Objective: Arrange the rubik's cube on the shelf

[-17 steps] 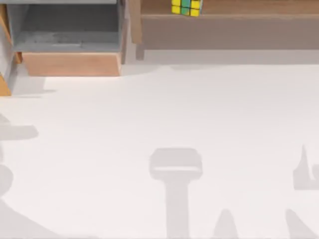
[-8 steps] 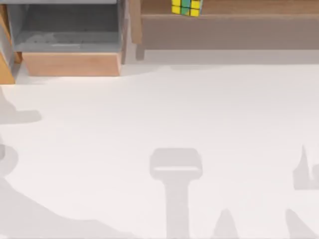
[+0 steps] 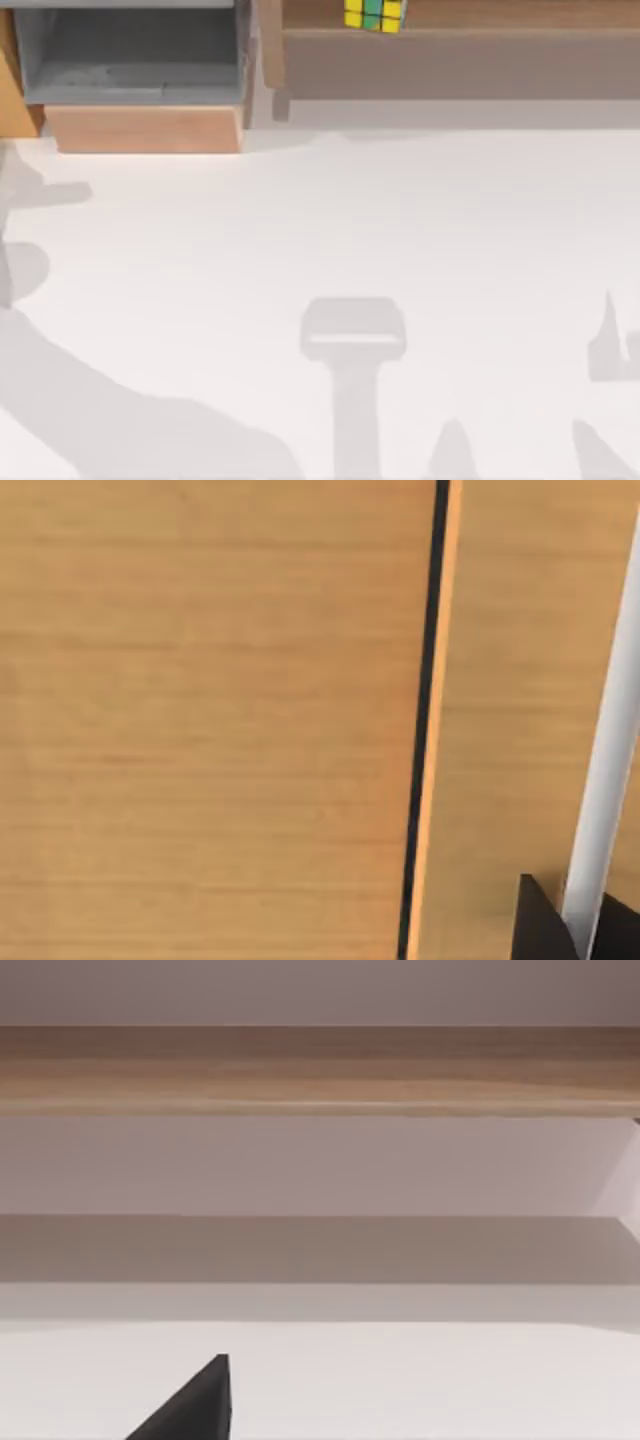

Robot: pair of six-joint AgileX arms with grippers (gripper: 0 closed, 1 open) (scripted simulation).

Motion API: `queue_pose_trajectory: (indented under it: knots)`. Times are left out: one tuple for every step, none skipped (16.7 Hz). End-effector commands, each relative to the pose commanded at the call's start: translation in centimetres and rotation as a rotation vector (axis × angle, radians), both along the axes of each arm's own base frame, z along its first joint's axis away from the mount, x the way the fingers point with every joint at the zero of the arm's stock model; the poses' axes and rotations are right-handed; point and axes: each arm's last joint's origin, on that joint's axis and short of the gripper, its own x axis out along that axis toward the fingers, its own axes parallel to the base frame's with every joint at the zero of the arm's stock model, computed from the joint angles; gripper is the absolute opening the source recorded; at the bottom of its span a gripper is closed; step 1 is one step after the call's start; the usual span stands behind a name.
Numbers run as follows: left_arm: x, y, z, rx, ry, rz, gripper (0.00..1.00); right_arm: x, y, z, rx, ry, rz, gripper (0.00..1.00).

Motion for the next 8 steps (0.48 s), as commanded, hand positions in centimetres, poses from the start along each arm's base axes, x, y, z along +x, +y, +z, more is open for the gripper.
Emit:
queue_pose_trajectory:
  knots:
    - [0.57,-0.06,0.01,-0.001,0.001,0.0,0.0,0.0,0.0,0.0,0.0,0.0,0.0,1.0]
    - [0.98,-0.12,0.02,-0.002,0.001,-0.001,0.0,0.0,0.0,0.0,0.0,0.0,0.0,1.0]
    - [1.19,-0.15,0.04,-0.002,0.001,-0.001,0.0,0.0,0.0,0.0,0.0,0.0,0.0,1.0]
    - [1.21,-0.15,0.04,-0.002,0.001,-0.001,0.0,0.0,0.0,0.0,0.0,0.0,0.0,1.0]
    - [1.21,-0.15,0.04,-0.002,0.001,-0.001,0.0,0.0,0.0,0.0,0.0,0.0,0.0,1.0]
    - [1.21,-0.15,0.04,-0.002,0.001,-0.001,0.0,0.0,0.0,0.0,0.0,0.0,0.0,1.0]
    - [1.21,-0.15,0.04,-0.002,0.001,-0.001,0.0,0.0,0.0,0.0,0.0,0.0,0.0,1.0]
    - [1.21,-0.15,0.04,-0.002,0.001,-0.001,0.08,0.0,0.0,0.0,0.0,0.0,0.0,1.0]
